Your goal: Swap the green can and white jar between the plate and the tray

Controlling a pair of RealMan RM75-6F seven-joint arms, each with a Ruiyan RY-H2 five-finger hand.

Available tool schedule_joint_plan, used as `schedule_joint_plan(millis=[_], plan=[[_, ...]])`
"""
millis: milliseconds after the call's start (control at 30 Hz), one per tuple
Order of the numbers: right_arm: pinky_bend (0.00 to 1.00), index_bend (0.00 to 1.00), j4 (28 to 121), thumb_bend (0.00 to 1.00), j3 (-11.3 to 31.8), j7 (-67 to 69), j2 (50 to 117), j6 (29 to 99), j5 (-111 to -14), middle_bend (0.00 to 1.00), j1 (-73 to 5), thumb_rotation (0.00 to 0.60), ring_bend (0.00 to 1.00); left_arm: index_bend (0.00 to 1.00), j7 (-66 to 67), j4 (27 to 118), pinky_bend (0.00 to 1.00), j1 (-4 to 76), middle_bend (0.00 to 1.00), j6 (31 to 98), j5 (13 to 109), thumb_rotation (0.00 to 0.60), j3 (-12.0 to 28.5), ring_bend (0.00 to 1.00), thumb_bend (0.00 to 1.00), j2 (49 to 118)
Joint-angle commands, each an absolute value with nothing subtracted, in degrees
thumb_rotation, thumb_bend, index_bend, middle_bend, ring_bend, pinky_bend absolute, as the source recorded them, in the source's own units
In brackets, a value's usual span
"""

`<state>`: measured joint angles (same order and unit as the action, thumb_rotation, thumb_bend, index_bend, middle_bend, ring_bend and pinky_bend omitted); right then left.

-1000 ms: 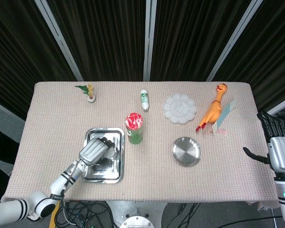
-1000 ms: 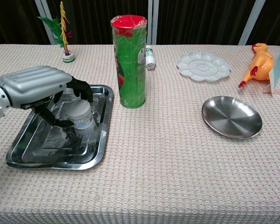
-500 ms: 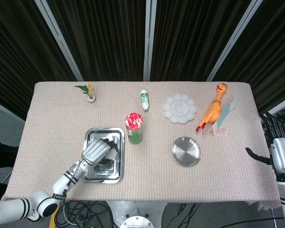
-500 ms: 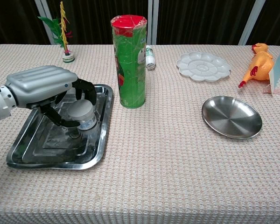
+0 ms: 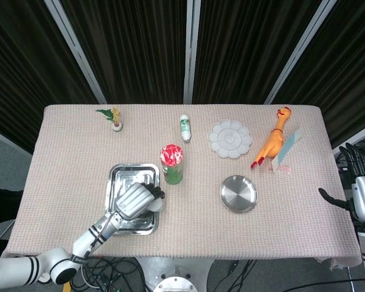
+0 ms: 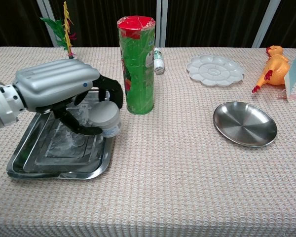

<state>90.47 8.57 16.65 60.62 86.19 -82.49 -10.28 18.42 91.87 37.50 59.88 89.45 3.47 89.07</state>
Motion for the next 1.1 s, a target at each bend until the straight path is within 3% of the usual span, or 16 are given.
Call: schedule_joint_plan(millis=[33, 233, 500, 600, 733, 833, 1100], plan=[[0.00, 0.00, 89.7, 0.11, 8.8, 17.7, 60.6, 85.9, -82.0, 0.00, -9.9, 0.600, 0.00, 0.44, 19.4, 91.5, 0.64, 39.9, 0.44, 58.3, 89.7, 0.600, 5.0, 0.41, 0.26, 92.3], [0.00, 0.00, 88.2, 0.11, 9.5, 20.4, 60.4, 86.3, -80.8, 0.01, -8.9, 0.600, 0.00, 0.44, 21.4, 86.0, 0.64, 45.0, 0.44, 53.9, 89.4, 0.600, 6.9, 0.41, 0.26, 100.2], [0.00, 0.00, 85.9, 0.11, 10.0, 22.9, 60.7, 85.8, -79.6, 0.01, -8.1, 0.600, 0.00, 0.42, 21.2, 79.0, 0.64, 48.4, 0.44, 52.0, 89.4, 0.600, 7.3, 0.41, 0.26, 105.4], [0.00, 0.00, 85.0, 0.11, 10.1, 23.7, 61.1, 85.3, -79.4, 0.01, -8.1, 0.600, 0.00, 0.32, 19.9, 77.6, 0.63, 48.9, 0.42, 52.6, 90.2, 0.600, 6.9, 0.41, 0.26, 106.1], [0.00, 0.00, 84.3, 0.11, 10.2, 24.5, 61.4, 85.0, -79.5, 0.01, -8.0, 0.600, 0.00, 0.18, 18.1, 76.1, 0.56, 49.1, 0.30, 54.0, 91.7, 0.600, 5.8, 0.33, 0.21, 106.3], [0.00, 0.00, 84.1, 0.11, 10.4, 24.6, 61.5, 84.9, -79.6, 0.01, -8.0, 0.600, 0.00, 0.16, 17.3, 75.5, 0.51, 48.8, 0.25, 55.0, 92.1, 0.600, 5.3, 0.27, 0.18, 106.2], [0.00, 0.00, 84.7, 0.11, 10.7, 24.2, 61.5, 84.9, -79.9, 0.01, -7.9, 0.600, 0.00, 0.16, 19.1, 80.5, 0.49, 45.7, 0.24, 57.5, 90.6, 0.600, 3.3, 0.24, 0.17, 101.5]])
